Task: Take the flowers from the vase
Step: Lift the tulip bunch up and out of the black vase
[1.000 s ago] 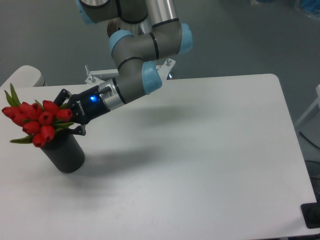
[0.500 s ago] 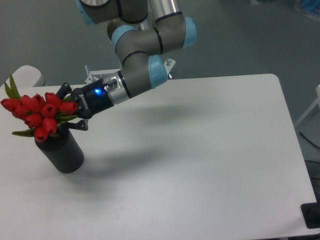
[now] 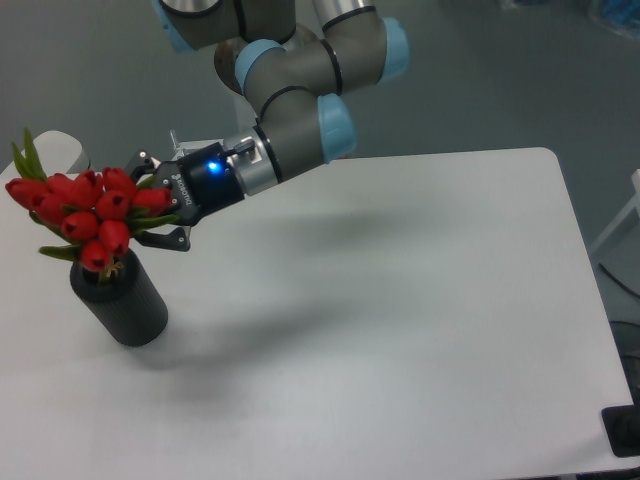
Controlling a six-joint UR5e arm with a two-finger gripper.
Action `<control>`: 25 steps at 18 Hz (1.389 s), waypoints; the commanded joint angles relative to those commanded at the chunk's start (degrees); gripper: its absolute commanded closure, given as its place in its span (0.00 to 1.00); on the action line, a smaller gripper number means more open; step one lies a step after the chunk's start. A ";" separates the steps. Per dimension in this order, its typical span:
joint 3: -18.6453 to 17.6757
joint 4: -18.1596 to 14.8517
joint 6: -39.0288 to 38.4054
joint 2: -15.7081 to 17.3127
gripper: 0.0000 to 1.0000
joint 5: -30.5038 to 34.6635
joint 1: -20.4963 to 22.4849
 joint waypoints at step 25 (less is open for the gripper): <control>11.86 0.70 -15.39 -2.89 0.85 0.97 10.72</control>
